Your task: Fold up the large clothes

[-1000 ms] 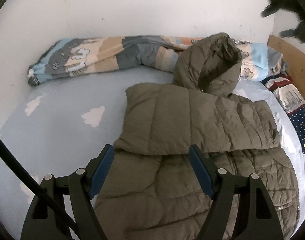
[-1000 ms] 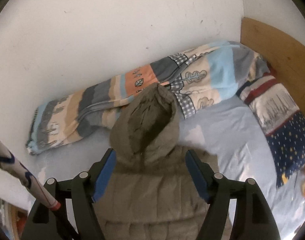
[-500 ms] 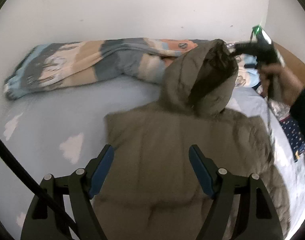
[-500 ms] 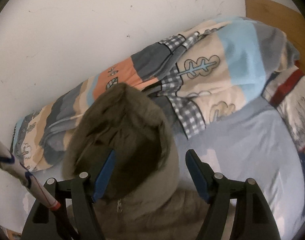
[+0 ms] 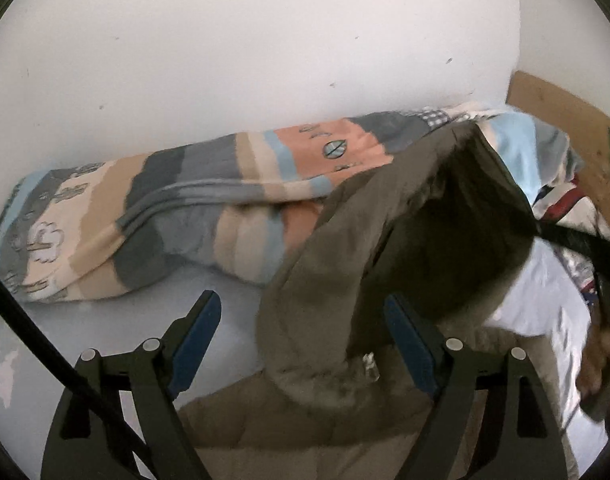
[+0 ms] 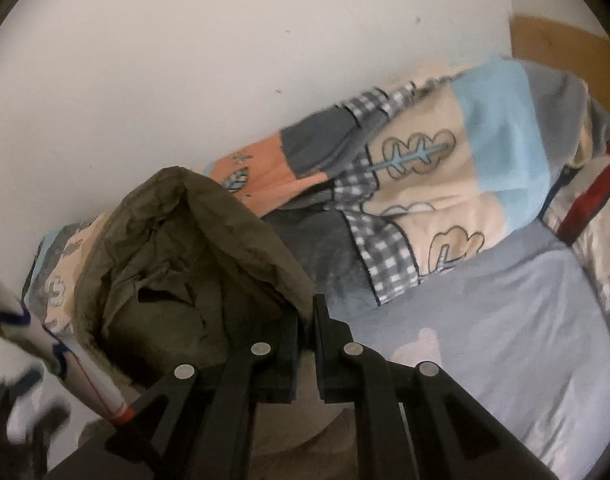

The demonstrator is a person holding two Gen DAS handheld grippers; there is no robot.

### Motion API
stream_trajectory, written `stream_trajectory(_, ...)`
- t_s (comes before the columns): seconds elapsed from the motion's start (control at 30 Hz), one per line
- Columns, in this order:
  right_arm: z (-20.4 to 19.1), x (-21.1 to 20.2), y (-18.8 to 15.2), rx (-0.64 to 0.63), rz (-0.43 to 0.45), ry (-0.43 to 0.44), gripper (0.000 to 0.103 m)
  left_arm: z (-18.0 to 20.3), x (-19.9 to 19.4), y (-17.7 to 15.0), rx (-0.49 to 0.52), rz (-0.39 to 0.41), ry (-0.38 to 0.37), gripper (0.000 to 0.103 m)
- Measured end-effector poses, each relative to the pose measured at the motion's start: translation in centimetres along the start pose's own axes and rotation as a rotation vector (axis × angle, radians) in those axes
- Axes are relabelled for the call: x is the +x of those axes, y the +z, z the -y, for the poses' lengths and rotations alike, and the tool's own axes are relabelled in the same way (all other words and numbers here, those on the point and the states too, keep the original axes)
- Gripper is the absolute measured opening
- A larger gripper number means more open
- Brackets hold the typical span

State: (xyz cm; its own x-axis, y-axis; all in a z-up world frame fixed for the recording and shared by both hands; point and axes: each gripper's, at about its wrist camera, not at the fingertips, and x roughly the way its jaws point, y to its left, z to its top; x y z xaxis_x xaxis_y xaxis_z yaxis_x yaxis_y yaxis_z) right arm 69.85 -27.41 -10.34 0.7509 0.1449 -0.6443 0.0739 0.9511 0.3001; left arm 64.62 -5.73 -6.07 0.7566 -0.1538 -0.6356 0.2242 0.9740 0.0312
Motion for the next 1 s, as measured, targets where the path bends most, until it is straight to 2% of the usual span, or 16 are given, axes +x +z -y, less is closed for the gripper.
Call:
stream_trajectory(0.13,-0.5,-2.6,-1.3,-0.039,0.001,0.034,0.007,0.0,1.3,0.9,-0.012,-0.006,0.007,0.083)
stream_trajectory(0.17,-0.8,-3.4,-1.7,-0.062,0.006,0.036,0.007,-0.1,1.2,1.0,-0.018,-0.001,-0.001,0.079)
stream_trajectory(0.23,-1.2,-4.8,-2.5,-0.090,0.011,0.051,0.007,-0.1,0.3,0.9,-0.027,0.016,-0.056,0.046)
stream_trajectory(0.27,-1.3,-5.6,-3.0,-0.098,0.010,0.064,0.007,0.0,0.1,0.7,-0.027,0.004,-0.062,0.020)
stream_trajectory(0.3,-1.4,-6.4,-3.5,-0.105,0.012,0.069,0.007,0.1,-0.4,0.3,-0.031,-0.005,-0.063,0.019)
stream_trajectory(0.43,-1.8,-9.6,-6.2,-0.137,0.023,0.086,0.007,0.7,-4.8,-2.5,-0.016,0.004,-0.115,0.018)
stream_trajectory(0.57,-1.5,-13.4,-10.1,-0.126,0.004,0.139,0.007,2.0,-10.3,-8.1,0.026,-0.030,-0.157,0.018)
stream_trajectory(0.67,-1.7,-16.3,-14.1,-0.156,-0.011,0.157,0.007,2.3,-12.9,-13.1,0.012,-0.082,-0.168,0.020)
stream_trajectory(0.83,-1.9,-18.1,-21.1,-0.191,-0.069,0.124,0.007,2.1,-13.4,-20.4,-0.074,-0.195,-0.169,0.025)
stream_trajectory(0.9,-1.9,-17.0,-23.7,-0.195,-0.119,0.097,0.007,2.1,-12.5,-22.7,-0.107,-0.246,-0.165,0.039)
stream_trajectory(0.97,-2.6,-14.8,-26.3,-0.270,-0.156,0.034,0.007,2.2,-11.2,-24.5,-0.111,-0.282,-0.069,0.046)
stream_trajectory(1.0,-2.8,-13.7,-27.3,-0.298,-0.168,0.004,0.007,2.2,-10.7,-25.2,-0.119,-0.307,-0.045,0.046)
